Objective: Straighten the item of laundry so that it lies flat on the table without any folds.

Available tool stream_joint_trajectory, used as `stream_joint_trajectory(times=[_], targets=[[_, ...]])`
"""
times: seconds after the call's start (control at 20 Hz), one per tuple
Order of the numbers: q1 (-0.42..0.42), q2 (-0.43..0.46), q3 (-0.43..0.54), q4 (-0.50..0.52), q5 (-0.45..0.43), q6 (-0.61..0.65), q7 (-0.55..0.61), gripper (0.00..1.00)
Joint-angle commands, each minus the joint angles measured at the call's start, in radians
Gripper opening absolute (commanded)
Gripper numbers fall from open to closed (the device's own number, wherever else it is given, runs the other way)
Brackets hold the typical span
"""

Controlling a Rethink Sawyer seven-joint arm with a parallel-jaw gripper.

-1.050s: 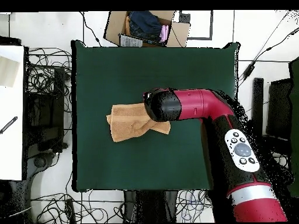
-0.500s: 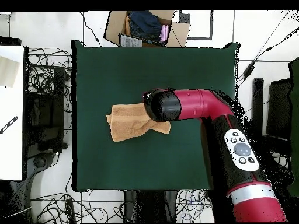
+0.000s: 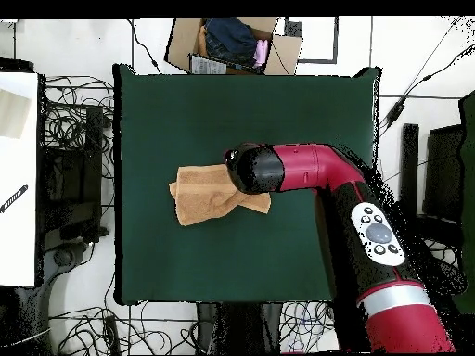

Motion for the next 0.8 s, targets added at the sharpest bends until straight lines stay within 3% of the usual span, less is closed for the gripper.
stream_joint_trajectory(times=[0.05, 0.25, 0.8], targets=[[0.033, 0.023, -0.016, 0.029, -0.030, 0.018, 0.032, 0.00], [0.038, -0.002, -0.031, 0.077, -0.035, -0.030, 0.071, 0.00], [0.037, -0.002, -0.029, 0.067, -0.027, -0.010, 0.054, 0.00]])
